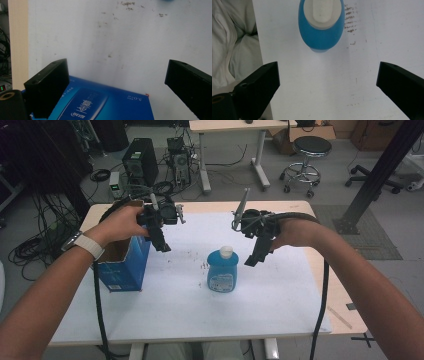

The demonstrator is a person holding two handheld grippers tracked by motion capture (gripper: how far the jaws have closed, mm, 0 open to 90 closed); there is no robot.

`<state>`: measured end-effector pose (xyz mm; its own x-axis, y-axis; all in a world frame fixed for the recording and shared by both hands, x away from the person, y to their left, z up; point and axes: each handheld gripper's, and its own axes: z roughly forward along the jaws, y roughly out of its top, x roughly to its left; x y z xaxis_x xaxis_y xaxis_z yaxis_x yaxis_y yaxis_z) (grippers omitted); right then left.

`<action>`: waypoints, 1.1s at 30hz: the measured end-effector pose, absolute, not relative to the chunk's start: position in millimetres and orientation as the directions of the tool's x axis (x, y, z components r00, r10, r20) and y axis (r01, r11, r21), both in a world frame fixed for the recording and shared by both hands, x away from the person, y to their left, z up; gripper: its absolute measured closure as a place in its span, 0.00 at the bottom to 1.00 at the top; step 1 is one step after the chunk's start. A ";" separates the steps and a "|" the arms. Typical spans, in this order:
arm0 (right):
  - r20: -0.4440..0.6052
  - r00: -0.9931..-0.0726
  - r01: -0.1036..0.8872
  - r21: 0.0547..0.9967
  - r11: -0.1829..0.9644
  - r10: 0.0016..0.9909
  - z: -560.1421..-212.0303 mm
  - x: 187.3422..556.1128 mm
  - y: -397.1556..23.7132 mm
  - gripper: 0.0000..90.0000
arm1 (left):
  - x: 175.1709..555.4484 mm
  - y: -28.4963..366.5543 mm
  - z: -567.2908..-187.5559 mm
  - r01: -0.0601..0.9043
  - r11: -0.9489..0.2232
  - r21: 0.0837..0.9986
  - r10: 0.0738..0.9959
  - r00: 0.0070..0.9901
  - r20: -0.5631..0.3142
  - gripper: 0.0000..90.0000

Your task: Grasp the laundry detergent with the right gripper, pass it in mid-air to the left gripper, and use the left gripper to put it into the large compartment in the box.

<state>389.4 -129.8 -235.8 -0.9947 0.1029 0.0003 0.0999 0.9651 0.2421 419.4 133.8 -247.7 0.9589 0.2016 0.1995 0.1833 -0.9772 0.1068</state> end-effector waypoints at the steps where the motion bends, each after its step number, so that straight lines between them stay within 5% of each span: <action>1: -0.001 -0.995 0.098 0.242 0.965 0.101 -235.7 389.6 -129.8 0.05 | 419.1 134.0 -247.5 0.184 -0.977 0.109 0.203 0.958 0.202 0.07; 33: 0.002 -0.996 0.085 0.305 0.948 0.089 -243.0 387.5 -132.9 0.05 | 418.7 136.1 -243.6 0.186 -0.974 0.125 0.209 0.956 0.207 0.07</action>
